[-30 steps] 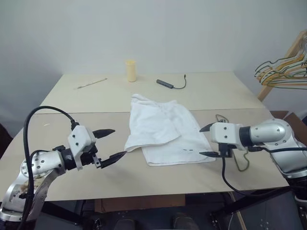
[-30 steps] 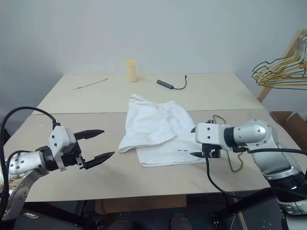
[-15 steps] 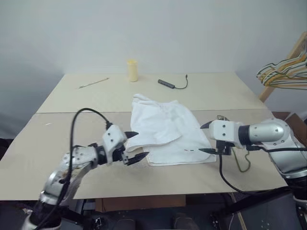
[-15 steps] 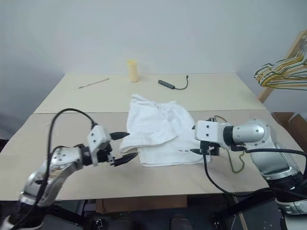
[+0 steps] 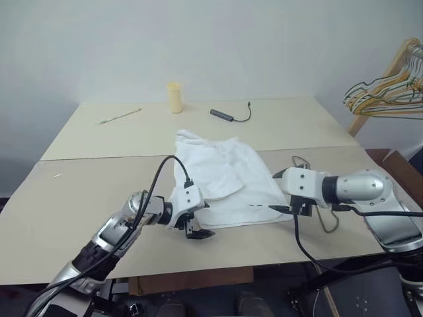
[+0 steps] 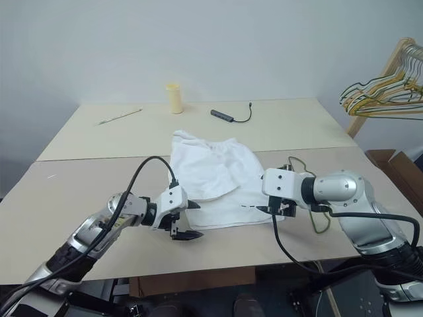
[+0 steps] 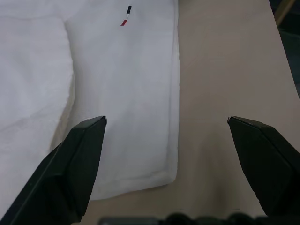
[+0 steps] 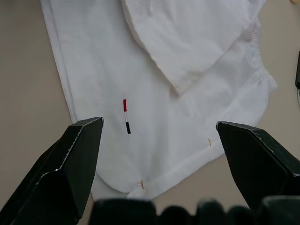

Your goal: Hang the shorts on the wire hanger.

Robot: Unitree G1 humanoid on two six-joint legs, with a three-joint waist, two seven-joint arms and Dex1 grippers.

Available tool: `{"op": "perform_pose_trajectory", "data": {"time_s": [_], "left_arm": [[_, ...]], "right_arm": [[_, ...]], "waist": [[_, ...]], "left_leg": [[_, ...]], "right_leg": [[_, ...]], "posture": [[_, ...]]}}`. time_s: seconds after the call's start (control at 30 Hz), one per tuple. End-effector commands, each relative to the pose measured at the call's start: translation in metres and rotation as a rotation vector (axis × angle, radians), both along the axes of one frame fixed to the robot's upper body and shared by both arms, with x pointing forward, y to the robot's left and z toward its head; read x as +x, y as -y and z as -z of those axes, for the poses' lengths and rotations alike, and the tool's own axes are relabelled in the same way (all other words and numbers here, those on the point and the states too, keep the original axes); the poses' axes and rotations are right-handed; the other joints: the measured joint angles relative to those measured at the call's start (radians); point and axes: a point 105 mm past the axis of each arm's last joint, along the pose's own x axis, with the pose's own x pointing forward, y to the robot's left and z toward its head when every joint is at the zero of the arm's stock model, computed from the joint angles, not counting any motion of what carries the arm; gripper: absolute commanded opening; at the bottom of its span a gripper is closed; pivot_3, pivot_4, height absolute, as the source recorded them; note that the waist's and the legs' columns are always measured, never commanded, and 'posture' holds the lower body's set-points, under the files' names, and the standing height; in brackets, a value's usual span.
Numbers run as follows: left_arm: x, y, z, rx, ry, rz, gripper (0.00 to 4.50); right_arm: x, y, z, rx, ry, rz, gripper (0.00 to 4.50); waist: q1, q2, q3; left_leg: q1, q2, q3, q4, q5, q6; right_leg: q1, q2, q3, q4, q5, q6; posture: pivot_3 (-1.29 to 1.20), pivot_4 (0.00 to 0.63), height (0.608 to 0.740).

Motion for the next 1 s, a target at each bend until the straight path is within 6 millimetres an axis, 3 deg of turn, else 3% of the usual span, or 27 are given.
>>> {"op": "perform_pose_trajectory", "data": {"time_s": [0.03,0.27,0.47,0.6,0.87,1.0], "left_arm": [[0.009,-0.003,0.005,0.057,0.017,0.017,4.12],[0.014,-0.012,0.026,0.149,-0.007,0.039,2.01],[0.019,-0.01,0.028,0.129,0.005,0.031,0.09],[0.022,-0.037,0.019,0.193,0.08,0.018,0.03],[0.044,-0.166,-0.007,0.52,0.31,-0.162,0.03],[0.05,-0.204,-0.012,0.586,0.364,-0.204,0.03]], "right_arm": [[0.0,-0.003,-0.008,-0.004,0.042,0.0,4.5],[0.001,-0.004,-0.009,-0.002,0.053,0.008,4.5],[0.003,-0.003,-0.009,-0.011,0.062,0.015,4.5],[0.002,-0.003,-0.01,-0.012,0.063,0.016,4.5],[0.003,-0.003,-0.006,-0.012,0.057,0.015,4.5],[0.006,-0.006,-0.005,-0.011,0.057,0.004,4.5]], "waist": [[-0.001,0.0,0.0],[-0.01,0.0,0.0],[-0.013,0.001,-0.001],[-0.02,0.001,-0.001],[-0.044,0.001,-0.001],[-0.029,0.001,-0.001]], "left_leg": [[0.0,0.0,0.0,0.0,0.0,0.0],[0.0,0.0,0.0,0.0,0.0,0.0],[0.001,0.0,0.0,0.001,0.0,0.0],[0.0,0.0,0.0,0.001,0.0,0.0],[0.001,0.002,0.0,0.0,0.0,0.0],[-0.001,0.001,0.002,0.0,0.0,0.0]], "right_leg": [[0.0,0.0,0.0,0.0,0.0,0.0],[0.0,0.0,0.0,0.0,0.0,0.0],[0.002,0.0,0.0,0.0,-0.001,0.004],[0.001,0.0,0.0,0.0,0.0,0.002],[-0.002,0.002,0.002,0.003,-0.001,0.003],[-0.004,-0.001,0.002,0.002,0.0,0.001]], "posture": [[-0.1,0.0,0.74],[-0.1,0.0,0.74],[-0.1,0.0,0.74],[-0.1,0.0,0.74],[-0.07,0.0,0.74],[-0.06,0.0,0.74]]}}
